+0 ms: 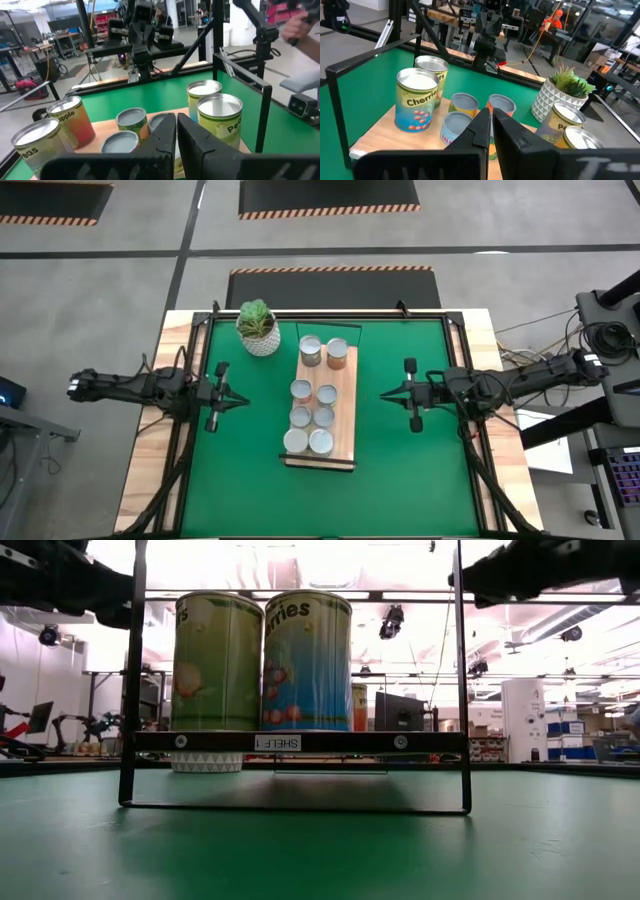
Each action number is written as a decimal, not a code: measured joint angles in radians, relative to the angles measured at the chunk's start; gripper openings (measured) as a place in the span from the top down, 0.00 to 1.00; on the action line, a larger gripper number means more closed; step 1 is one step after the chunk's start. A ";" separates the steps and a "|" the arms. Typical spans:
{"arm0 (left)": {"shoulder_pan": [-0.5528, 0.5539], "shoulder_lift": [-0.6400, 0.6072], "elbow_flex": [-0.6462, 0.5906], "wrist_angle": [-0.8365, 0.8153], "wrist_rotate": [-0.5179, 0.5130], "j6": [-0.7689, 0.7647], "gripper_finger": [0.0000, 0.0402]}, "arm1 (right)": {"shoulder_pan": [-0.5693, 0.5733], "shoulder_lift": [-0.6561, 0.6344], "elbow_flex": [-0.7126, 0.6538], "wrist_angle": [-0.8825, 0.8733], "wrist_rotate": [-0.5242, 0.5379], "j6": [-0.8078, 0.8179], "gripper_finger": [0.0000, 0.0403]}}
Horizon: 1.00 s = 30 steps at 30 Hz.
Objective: Pick and place cans onto a shelf
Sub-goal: Return to Home Position
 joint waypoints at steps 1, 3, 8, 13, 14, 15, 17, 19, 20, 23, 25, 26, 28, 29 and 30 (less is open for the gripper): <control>0.000 -0.012 -0.004 0.000 0.000 0.000 1.00 | 0.000 -0.013 -0.017 0.012 0.000 -0.001 0.97; 0.000 -0.034 -0.015 0.002 0.000 0.003 1.00 | 0.000 -0.040 -0.049 0.036 0.000 -0.006 0.97; 0.001 -0.099 -0.067 0.000 -0.016 0.020 1.00 | 0.000 -0.131 -0.119 0.075 0.000 -0.037 0.97; 0.001 -0.176 -0.122 0.000 -0.087 0.005 1.00 | 0.000 -0.246 -0.175 0.082 0.000 -0.057 0.97; 0.001 -0.191 -0.132 -0.001 -0.097 0.001 1.00 | 0.000 -0.266 -0.188 0.082 0.000 -0.059 0.97; 0.001 -0.199 -0.141 0.001 -0.103 -0.003 1.00 | 0.000 -0.289 -0.201 0.080 0.000 -0.062 0.97; 0.002 -0.198 -0.148 0.019 -0.108 -0.010 1.00 | 0.000 -0.336 -0.225 0.080 0.000 -0.067 0.97; 0.002 -0.191 -0.152 0.038 -0.118 -0.017 1.00 | 0.000 -0.378 -0.247 0.080 0.000 -0.072 0.97; 0.002 -0.191 -0.154 0.038 -0.127 -0.018 1.00 | 0.000 -0.402 -0.259 0.081 0.000 -0.073 0.97; 0.002 -0.194 -0.154 0.039 -0.157 -0.021 1.00 | 0.000 -0.463 -0.296 0.077 0.012 -0.089 0.97; 0.002 -0.195 -0.154 0.041 -0.177 -0.022 1.00 | 0.000 -0.503 -0.318 0.076 0.059 -0.099 0.97; 0.002 -0.195 -0.154 0.040 -0.182 -0.026 1.00 | 0.000 -0.523 -0.328 0.073 0.091 -0.096 0.97; 0.002 -0.192 -0.154 0.041 -0.183 -0.041 1.00 | -0.001 -0.561 -0.350 0.075 0.137 -0.079 0.97; 0.002 -0.190 -0.154 0.040 -0.183 -0.061 1.00 | -0.001 -0.582 -0.362 0.078 0.139 -0.075 0.97; 0.002 -0.189 -0.154 0.038 -0.183 -0.091 1.00 | 0.000 -0.601 -0.373 0.078 0.138 -0.077 0.97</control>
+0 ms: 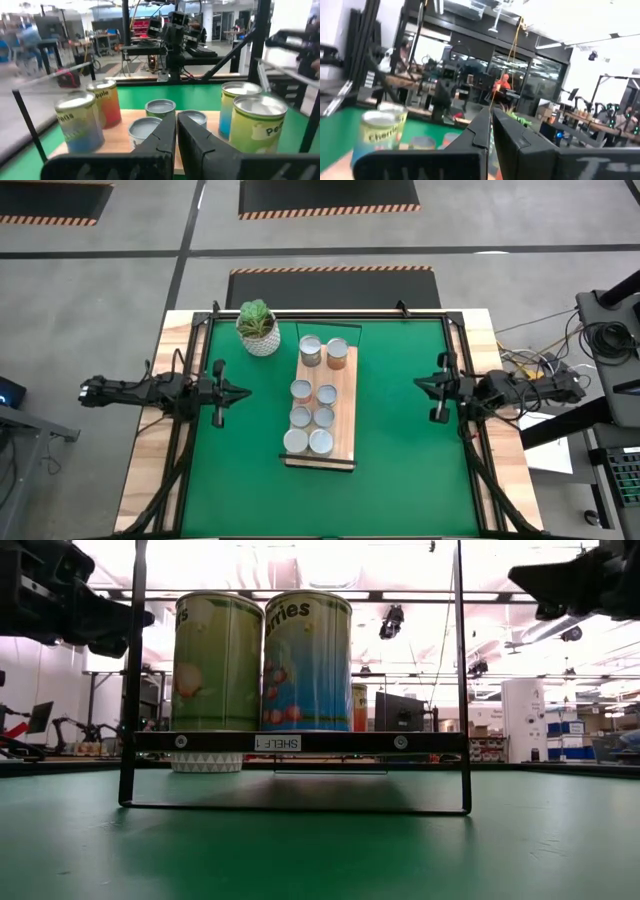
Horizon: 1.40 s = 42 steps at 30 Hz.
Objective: Pick and place cans onto a shelf
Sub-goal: Return to Home Position
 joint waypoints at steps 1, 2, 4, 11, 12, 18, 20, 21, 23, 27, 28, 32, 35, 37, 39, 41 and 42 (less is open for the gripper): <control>0.000 0.000 0.000 -0.002 0.000 -0.028 1.00 | 0.000 -0.019 -0.012 -0.006 -0.005 -0.015 0.97; 0.000 0.000 0.000 -0.002 0.000 -0.041 1.00 | 0.000 -0.038 -0.021 -0.021 -0.016 -0.035 0.97; 0.000 0.000 0.000 -0.003 0.000 -0.048 1.00 | 0.000 -0.070 -0.025 -0.041 -0.024 -0.053 0.97; 0.000 0.002 0.000 -0.003 0.001 -0.048 1.00 | 0.000 -0.103 -0.026 -0.090 -0.026 -0.043 0.97; 0.000 0.002 0.000 -0.002 0.001 -0.048 1.00 | 0.000 -0.102 -0.026 -0.096 -0.029 -0.042 0.97; 0.000 0.004 0.000 -0.002 0.001 -0.048 1.00 | 0.000 -0.101 -0.026 -0.112 -0.093 -0.035 0.97; 0.000 0.006 0.000 -0.002 0.001 -0.048 1.00 | 0.000 -0.096 -0.026 -0.119 -0.097 -0.052 0.97; 0.000 0.006 0.000 -0.003 0.001 -0.048 1.00 | 0.000 -0.095 -0.026 -0.127 -0.097 -0.059 0.97; 0.000 0.006 0.000 -0.001 0.001 -0.048 1.00 | 0.000 -0.095 -0.026 -0.156 -0.098 -0.075 0.97; 0.000 0.008 0.000 -0.001 0.002 -0.048 1.00 | 0.000 -0.095 -0.026 -0.225 -0.089 -0.081 0.97; 0.000 0.009 0.000 -0.001 0.001 -0.048 1.00 | 0.000 -0.095 -0.026 -0.241 -0.089 -0.077 0.97; 0.000 0.009 0.000 -0.002 0.002 -0.048 1.00 | 0.000 -0.087 -0.026 -0.284 -0.090 -0.064 0.97; 0.000 0.009 0.000 -0.002 0.002 -0.048 1.00 | 0.000 -0.081 -0.026 -0.289 -0.090 -0.064 0.97; 0.000 0.011 0.000 -0.002 0.002 -0.048 1.00 | 0.000 -0.077 -0.026 -0.290 -0.090 -0.064 0.97; 0.000 0.011 0.000 -0.002 0.002 -0.048 1.00 | 0.000 -0.077 -0.026 -0.291 -0.090 -0.064 0.97; 0.000 0.011 0.000 -0.002 0.002 -0.048 1.00 | 0.000 -0.077 -0.026 -0.291 -0.090 -0.064 0.97; 0.000 0.011 0.000 -0.002 0.002 -0.048 1.00 | 0.000 -0.077 -0.026 -0.291 -0.090 -0.064 0.97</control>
